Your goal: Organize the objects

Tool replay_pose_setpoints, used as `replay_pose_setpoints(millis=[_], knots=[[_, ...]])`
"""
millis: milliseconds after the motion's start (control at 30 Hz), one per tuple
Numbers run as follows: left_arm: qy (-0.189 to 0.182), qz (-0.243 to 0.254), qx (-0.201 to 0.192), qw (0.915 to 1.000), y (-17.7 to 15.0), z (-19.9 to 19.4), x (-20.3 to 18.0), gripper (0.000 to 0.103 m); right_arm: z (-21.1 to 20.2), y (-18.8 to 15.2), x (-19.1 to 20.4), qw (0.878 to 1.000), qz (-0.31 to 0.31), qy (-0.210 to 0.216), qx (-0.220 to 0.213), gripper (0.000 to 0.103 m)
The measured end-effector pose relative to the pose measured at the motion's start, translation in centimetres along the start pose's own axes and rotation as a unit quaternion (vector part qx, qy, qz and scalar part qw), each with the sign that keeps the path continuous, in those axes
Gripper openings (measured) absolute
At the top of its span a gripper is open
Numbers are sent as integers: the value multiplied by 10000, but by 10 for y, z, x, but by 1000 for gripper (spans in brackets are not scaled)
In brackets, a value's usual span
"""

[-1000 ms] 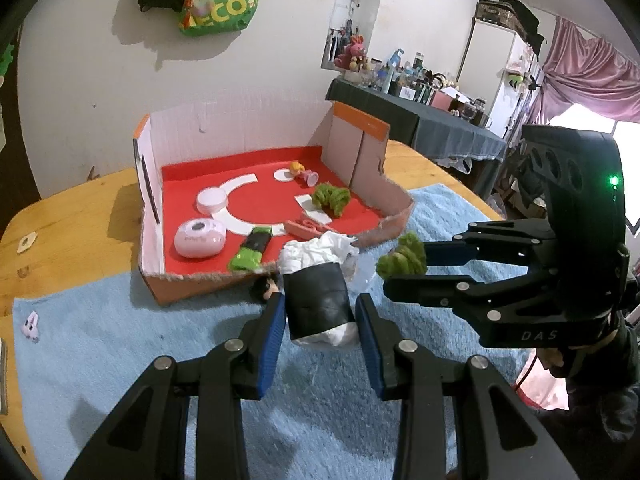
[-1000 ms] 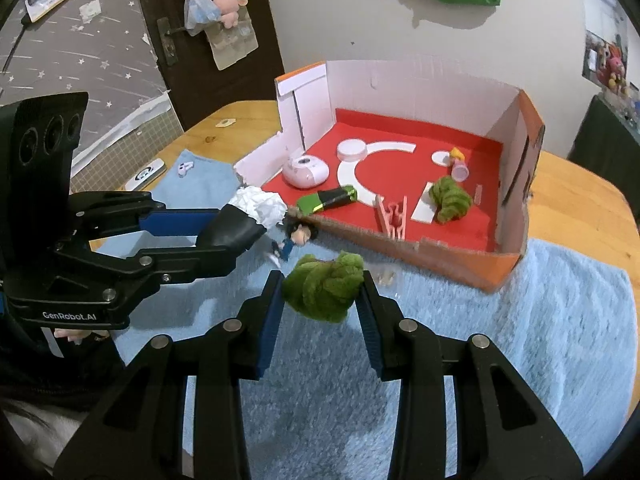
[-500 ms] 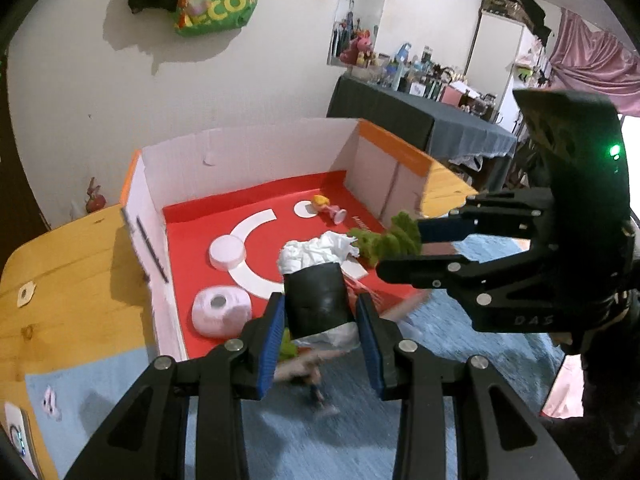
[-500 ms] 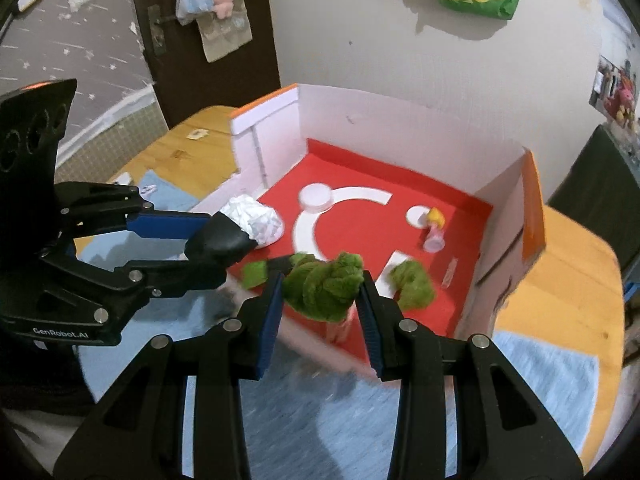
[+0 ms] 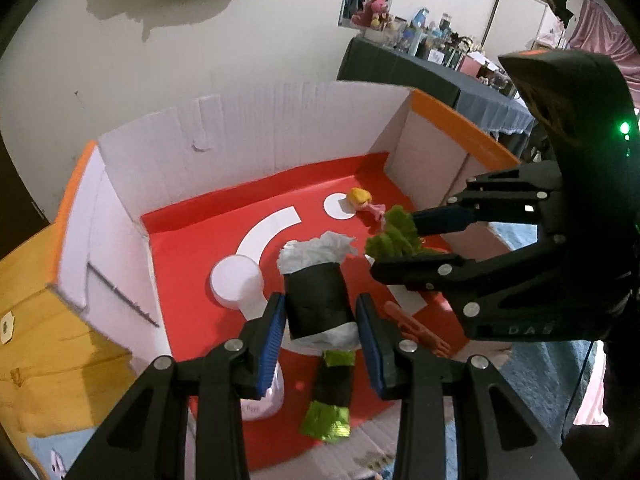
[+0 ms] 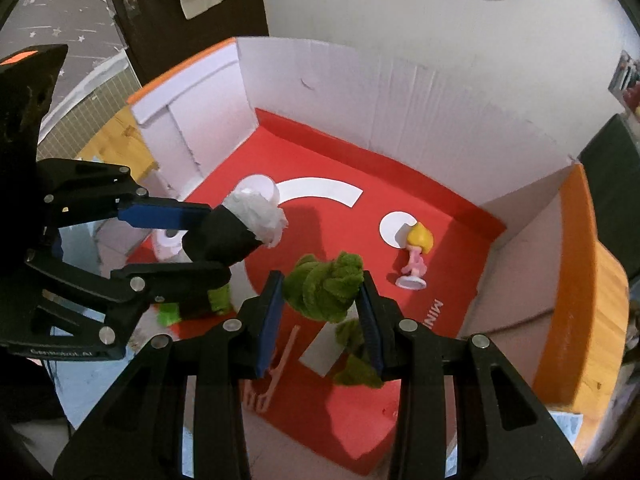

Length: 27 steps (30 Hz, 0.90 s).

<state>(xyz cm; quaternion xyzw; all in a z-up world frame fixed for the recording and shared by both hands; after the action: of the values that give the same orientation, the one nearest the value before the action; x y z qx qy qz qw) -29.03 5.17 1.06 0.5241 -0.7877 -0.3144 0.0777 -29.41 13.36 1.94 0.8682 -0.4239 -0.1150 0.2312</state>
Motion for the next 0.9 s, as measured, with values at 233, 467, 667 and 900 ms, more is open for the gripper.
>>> replay_pose_setpoints(millis=[233,467,667,900], knots=[[-52,-121,246,9996,-1,20,11,38,20,0,-4,9995,-53,17,325,35],[-100,-160,405,9990,-6,31,14,38,29,-4,-3,9986,-137,24,509,35],[-86,-171,507,9985,-10,36,14,38,35,-8,-2,9978,-176,-23,635,35],[-81,-186,511,9985,-12,36,15,38,32,-11,0,9975,-253,-113,653,35]])
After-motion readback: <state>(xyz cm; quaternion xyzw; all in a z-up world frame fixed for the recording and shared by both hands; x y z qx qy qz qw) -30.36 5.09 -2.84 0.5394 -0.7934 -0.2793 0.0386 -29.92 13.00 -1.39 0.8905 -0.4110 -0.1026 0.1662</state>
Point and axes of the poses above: each gripper's, at about its wrist camera, not at the fingertips, and z roughly the way its jaws point, x to its left, y to its top, the point moved 7 cm from there along z, roughly the way its jaws point, and after that the axes turned 5 degrees about -y, right-handed, at the moved point
